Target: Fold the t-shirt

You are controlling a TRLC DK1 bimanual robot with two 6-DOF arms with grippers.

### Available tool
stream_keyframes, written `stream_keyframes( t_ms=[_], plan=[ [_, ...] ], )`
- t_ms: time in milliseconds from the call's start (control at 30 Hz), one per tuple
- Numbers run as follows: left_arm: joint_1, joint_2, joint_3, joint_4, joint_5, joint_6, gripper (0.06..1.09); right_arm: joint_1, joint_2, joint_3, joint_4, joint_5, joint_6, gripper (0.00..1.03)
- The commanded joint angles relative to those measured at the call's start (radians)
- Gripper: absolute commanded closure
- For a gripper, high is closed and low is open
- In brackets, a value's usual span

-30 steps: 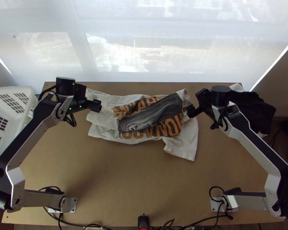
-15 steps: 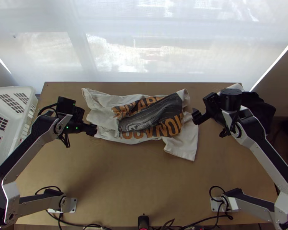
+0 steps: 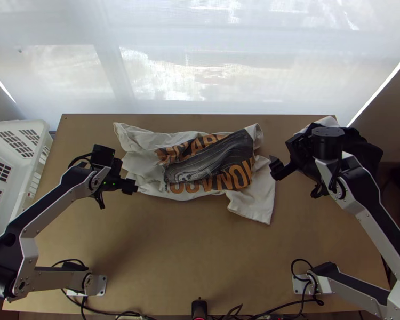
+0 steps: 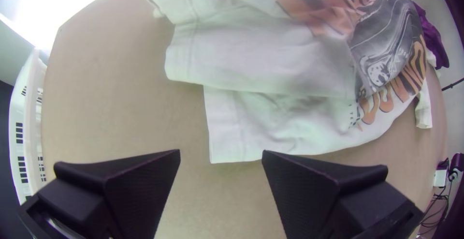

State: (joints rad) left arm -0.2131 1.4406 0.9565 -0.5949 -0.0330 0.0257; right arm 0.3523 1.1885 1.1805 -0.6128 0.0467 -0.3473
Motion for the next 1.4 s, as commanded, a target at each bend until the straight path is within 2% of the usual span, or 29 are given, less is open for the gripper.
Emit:
stream_keyframes(
  t_ms=[0,100,233,267,333,367,500,733,900,1033,1367],
  plan=[
    [0.004,0.043,-0.036,0.052,-0.008,-0.006,0.29,0.011,-0.020,-0.007,-0.019,-0.001,0.002,0.04],
    [0.004,0.069,-0.041,0.075,-0.002,-0.004,0.36,0.020,-0.029,-0.009,-0.036,-0.001,0.004,0.04],
    [-0.006,0.098,-0.038,0.090,0.008,-0.010,0.37,0.033,-0.046,-0.019,-0.058,-0.001,-0.002,0.04],
    [-0.011,0.099,-0.036,0.092,0.018,-0.010,0.43,0.034,-0.050,-0.022,-0.059,-0.001,-0.004,0.04],
    [-0.019,0.104,-0.027,0.093,0.041,-0.010,0.63,0.036,-0.058,-0.028,-0.065,-0.001,-0.004,0.04],
    [-0.020,0.104,-0.024,0.093,0.058,-0.010,0.69,0.037,-0.061,-0.028,-0.068,-0.001,-0.004,0.04],
    [-0.022,0.099,-0.022,0.106,0.128,0.002,0.83,0.043,-0.070,-0.032,-0.077,-0.001,-0.004,0.04],
    [-0.022,0.084,-0.007,0.110,0.139,0.025,1.04,0.068,-0.079,-0.039,-0.137,0.001,-0.004,0.04],
    [-0.017,0.070,0.002,0.107,0.139,0.029,1.05,0.125,-0.107,-0.130,-0.243,0.001,-0.007,0.05],
    [-0.014,0.053,0.004,0.104,0.137,0.029,1.05,0.180,-0.176,-0.246,-0.274,-0.001,-0.010,0.05],
    [-0.012,0.035,0.002,0.086,0.137,0.025,1.05,0.283,-0.178,-0.325,-0.232,-0.001,-0.025,0.05]
  ],
)
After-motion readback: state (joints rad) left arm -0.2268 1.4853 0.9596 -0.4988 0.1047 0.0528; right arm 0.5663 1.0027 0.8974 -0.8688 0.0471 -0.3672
